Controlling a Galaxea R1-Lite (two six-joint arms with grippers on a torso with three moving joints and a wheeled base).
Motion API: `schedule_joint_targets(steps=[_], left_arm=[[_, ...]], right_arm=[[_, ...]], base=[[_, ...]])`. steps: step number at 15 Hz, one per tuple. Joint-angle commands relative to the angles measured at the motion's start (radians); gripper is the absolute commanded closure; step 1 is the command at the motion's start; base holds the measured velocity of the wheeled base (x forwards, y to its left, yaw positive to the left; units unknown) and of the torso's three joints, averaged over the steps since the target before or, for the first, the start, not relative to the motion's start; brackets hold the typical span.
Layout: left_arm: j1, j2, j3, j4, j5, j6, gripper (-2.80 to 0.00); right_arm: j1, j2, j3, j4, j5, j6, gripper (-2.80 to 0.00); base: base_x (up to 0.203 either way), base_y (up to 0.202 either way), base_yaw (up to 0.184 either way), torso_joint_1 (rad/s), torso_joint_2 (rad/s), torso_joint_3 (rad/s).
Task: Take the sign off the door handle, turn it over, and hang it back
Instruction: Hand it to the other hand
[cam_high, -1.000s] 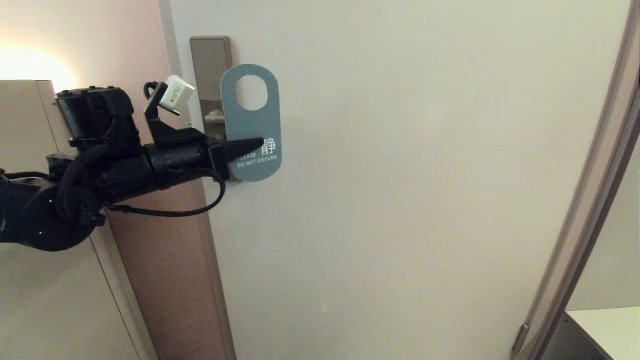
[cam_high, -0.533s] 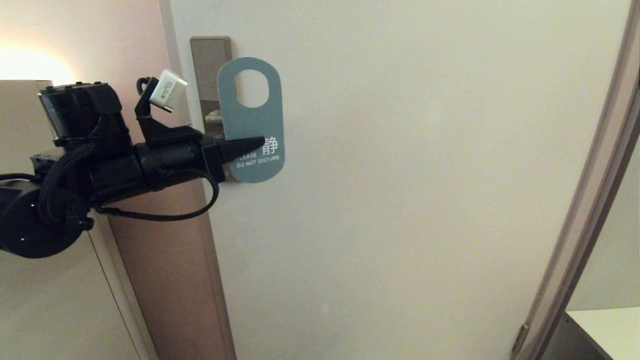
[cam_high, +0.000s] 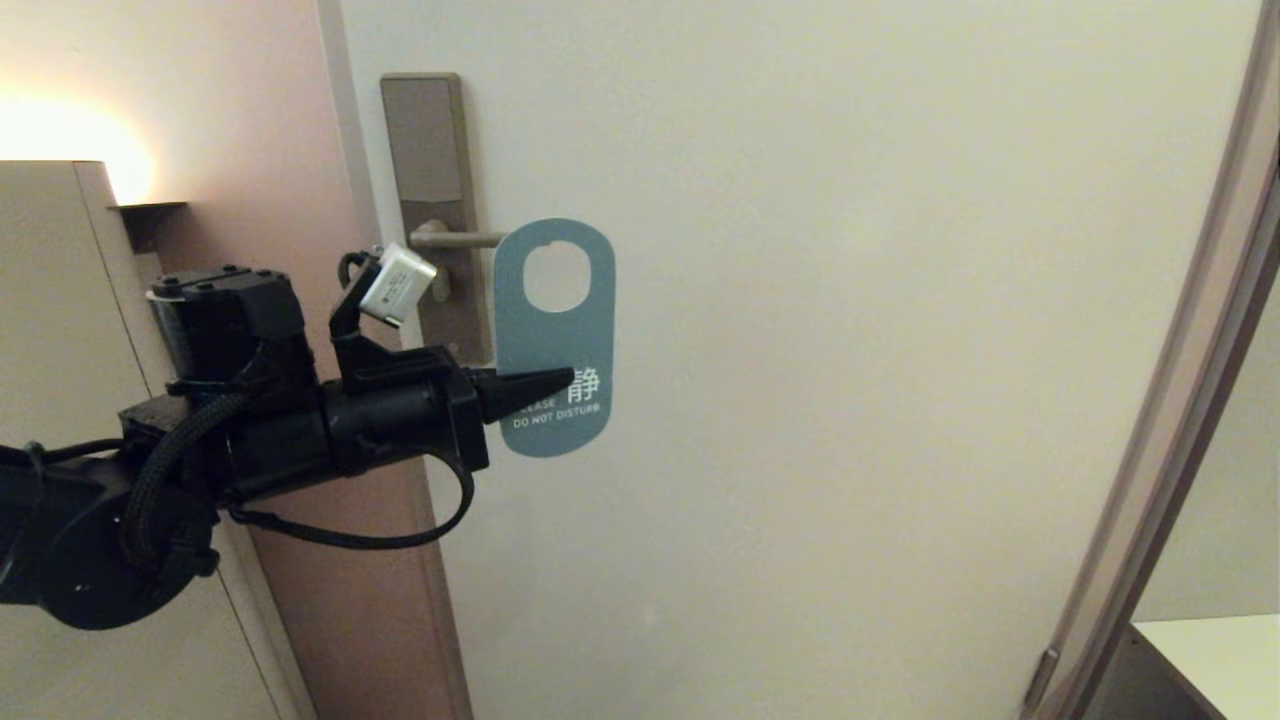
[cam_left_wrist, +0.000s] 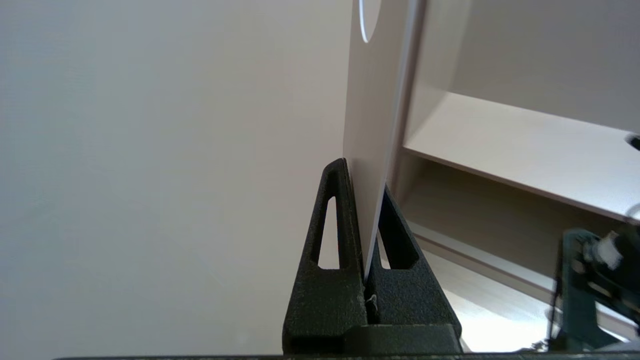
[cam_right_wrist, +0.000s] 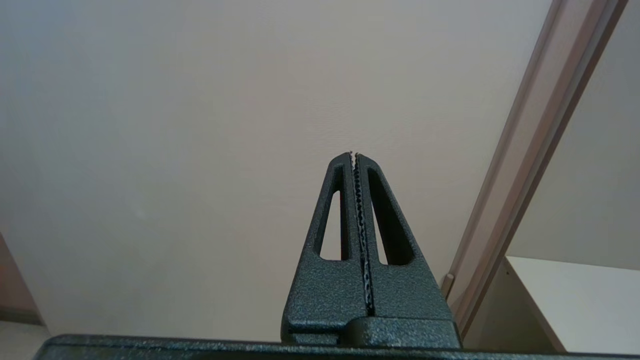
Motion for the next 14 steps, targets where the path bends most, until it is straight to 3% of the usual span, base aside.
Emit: schedule_joint_targets(steps=[1, 8, 14], left_arm=[[-0.026, 0.033, 0.014, -0.009, -0.004, -0.001, 0.0], [-0.071, 0.154, -0.02, -0.121, -0.005, -0.014, 0.0], [-0.079, 0.225, -0.129, -0.125, -0.005, -0.047, 0.0]], right_arm=[[-0.001, 0.001, 0.0, 0.0, 0.0, -0.001, 0.0], [-0.001, 0.001, 0.0, 0.001, 0.002, -0.009, 0.0], [-0.001, 0.001, -0.001, 0.002, 0.017, -0.035, 0.0]], base=[[0.0, 0.0, 0.0, 0.0, 0.0, 0.0], [0.0, 0.0, 0.0, 0.0, 0.0, 0.0], [0.0, 0.0, 0.0, 0.0, 0.0, 0.0]])
